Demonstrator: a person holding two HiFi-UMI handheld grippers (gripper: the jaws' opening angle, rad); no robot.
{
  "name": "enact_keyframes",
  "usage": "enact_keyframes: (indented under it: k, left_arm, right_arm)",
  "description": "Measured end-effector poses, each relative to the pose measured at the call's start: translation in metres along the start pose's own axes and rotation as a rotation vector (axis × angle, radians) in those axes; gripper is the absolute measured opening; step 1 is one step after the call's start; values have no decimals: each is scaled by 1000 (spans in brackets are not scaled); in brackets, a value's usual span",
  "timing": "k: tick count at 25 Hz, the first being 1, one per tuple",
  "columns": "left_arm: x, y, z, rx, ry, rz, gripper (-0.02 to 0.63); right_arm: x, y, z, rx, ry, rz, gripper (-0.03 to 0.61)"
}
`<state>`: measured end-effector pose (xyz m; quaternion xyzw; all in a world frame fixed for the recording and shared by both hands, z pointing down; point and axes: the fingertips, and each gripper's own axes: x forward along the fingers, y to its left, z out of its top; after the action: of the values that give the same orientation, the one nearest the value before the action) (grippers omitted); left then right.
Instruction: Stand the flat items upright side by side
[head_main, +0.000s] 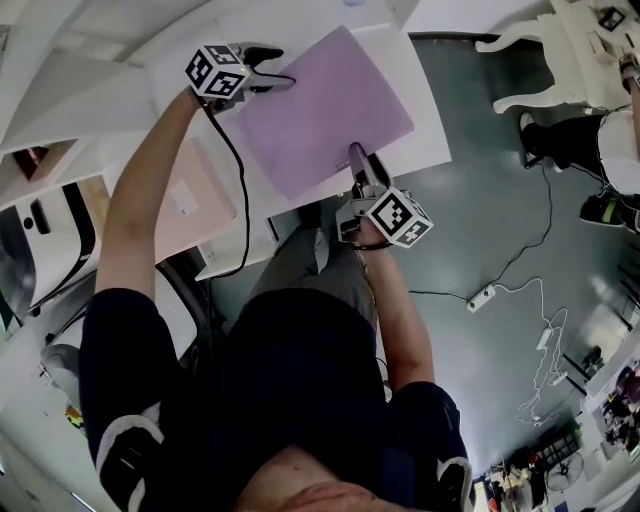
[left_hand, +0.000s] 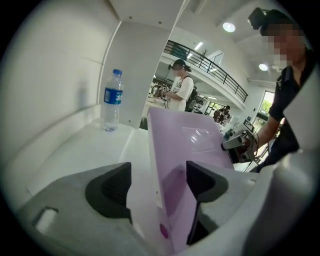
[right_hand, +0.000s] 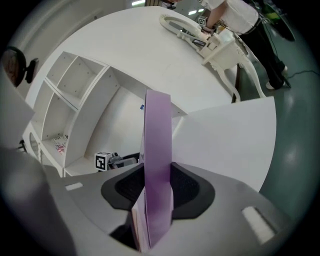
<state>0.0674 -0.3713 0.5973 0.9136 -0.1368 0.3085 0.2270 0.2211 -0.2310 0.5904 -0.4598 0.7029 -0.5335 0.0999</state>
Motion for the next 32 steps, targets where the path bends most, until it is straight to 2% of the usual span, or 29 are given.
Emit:
enact_keyframes:
  k: [8,15,24,32]
  left_arm:
    - [-47,-9,36,33,-191,224,355]
    - [-91,-25,57,54,-326,457,365]
    - [-147,-61,57,59,-426,741,376]
    - [-191,-101,49,47,-457,974,376]
  right_arm:
    - [-12,35,33,-235,-12,25,152]
    - [-30,68,56,-442,-20,61,152]
    - [-44,102,75,-647,-20,120,152]
    - [-55,135,79,-795,-17,190,152]
